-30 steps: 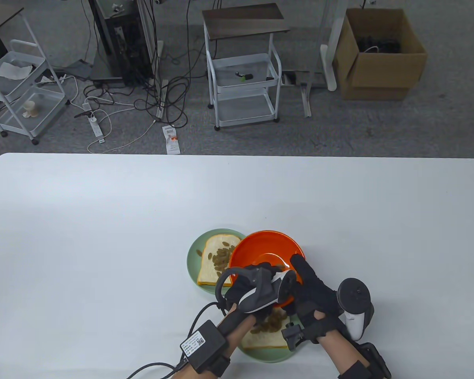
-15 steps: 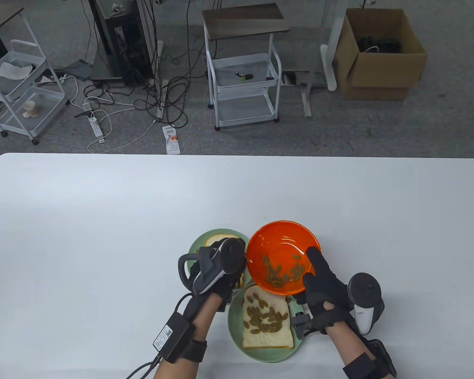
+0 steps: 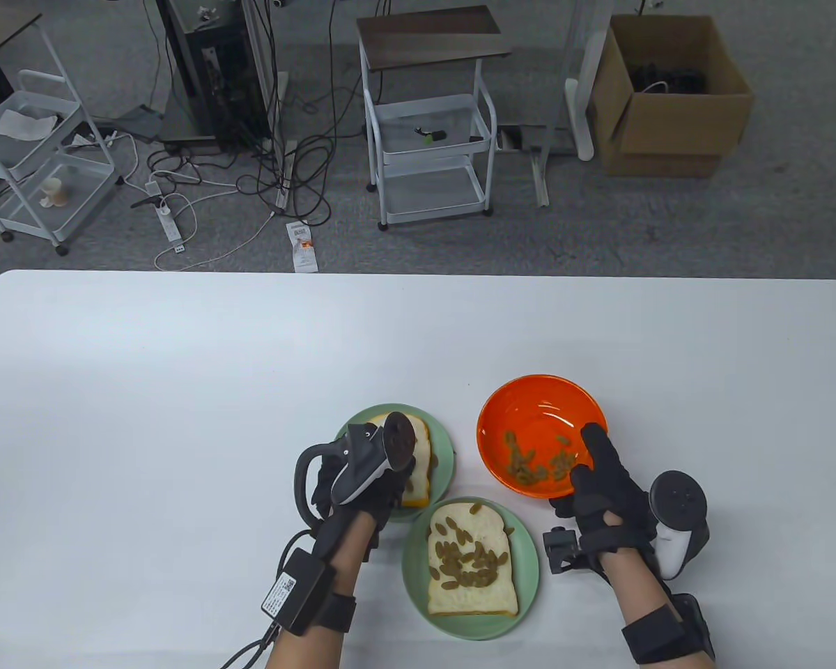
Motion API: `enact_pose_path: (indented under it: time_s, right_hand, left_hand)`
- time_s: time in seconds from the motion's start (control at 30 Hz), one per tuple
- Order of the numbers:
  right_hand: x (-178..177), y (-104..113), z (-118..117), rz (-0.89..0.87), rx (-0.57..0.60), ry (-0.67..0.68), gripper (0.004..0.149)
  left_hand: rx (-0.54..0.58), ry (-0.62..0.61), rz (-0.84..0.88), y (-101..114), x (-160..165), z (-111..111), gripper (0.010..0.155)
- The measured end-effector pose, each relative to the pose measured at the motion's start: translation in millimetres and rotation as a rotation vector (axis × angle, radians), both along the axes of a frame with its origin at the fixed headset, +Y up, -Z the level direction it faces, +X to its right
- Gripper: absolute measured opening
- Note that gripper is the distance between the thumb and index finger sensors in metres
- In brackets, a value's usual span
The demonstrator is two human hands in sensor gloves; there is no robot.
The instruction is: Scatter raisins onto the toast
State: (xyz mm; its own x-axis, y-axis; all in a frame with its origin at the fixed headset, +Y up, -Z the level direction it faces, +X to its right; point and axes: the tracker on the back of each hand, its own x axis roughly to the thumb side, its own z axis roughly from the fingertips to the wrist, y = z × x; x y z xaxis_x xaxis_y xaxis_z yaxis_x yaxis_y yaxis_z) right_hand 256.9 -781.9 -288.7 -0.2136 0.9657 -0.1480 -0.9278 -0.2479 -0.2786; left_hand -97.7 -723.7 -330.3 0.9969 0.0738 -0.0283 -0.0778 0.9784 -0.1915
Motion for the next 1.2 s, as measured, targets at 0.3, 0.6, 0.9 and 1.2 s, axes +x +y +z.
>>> enact_pose_path:
  time_s: [0.3, 0.6, 0.9, 1.2]
  right_hand:
    - [32.7, -9.6, -5.0, -0.062, -0.049, -0.109, 0.063]
    - [56.8, -25.5, -7.5, -0.165, -0.097, -0.199, 0.063]
    - [62.2, -33.7, -10.1, -0.211, -0.141, -0.21, 0.064]
    - [61.3, -23.9, -11.5, 0.064, -0.183, -0.1, 0.071]
  left_hand:
    - [0.062, -0.194, 0.298, 10.6, -13.8, 26.8, 0.092]
    - [0.109, -0.205, 0.486, -16.5, -45.0, 40.8, 0.096]
    - [0.066, -0.195, 0.474, -33.8, -54.7, 37.0, 0.095]
    - [0.044, -0.212, 0.439, -38.8, -57.9, 37.3, 0.095]
